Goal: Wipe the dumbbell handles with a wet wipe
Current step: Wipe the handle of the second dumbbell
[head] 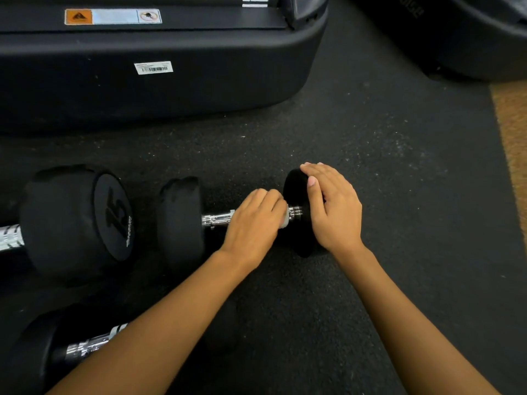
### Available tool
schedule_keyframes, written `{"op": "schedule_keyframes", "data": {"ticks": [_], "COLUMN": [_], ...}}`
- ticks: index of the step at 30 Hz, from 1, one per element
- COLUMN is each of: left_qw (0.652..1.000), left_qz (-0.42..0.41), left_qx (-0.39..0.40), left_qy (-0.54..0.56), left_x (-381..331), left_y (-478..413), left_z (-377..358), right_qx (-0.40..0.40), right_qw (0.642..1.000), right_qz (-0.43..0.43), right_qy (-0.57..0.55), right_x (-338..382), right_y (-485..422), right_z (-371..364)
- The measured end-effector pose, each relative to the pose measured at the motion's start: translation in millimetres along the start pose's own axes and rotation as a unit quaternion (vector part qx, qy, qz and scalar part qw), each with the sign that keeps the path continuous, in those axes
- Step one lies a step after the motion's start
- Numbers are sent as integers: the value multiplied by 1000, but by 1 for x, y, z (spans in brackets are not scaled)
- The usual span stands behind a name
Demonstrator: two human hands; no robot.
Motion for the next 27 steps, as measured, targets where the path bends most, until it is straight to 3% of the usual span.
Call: {"op": "schedule_keyframes", "data": {"ticks": [4,10,16,22,27], "left_qw": [1000,998,989,944,930], "left_qz": [10,26,97,270,281], "left_qx": [0,10,-12,163,206], "left_qy": [-16,61,113,98,118], "left_x": [-8,3,19,31,35], "left_y": [-10,0,12,-15,-18], "left_z": [-7,0,13,-18,-25], "right_qx": [-1,0,0,-1,-1], "right_qw": [1000,1000,1000,1000,1000], "right_qz": [-2,1,-4,-4,1], "right_qy": [1,-4,-2,2,4], "right_x": [0,0,0,0,0], "right_y": [-1,-1,0,0,0], "right_z": [1,0,2,2,3]}}
Point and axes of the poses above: each hand's wrist, its own y-axis away from the middle knuckle, its own z-axis out of the back of the hand, x = y × z, the point moved 8 cm from there along -y, towards the middle knuckle, and after that the axes turned 13 degrees about y, right-handed, at the moved point
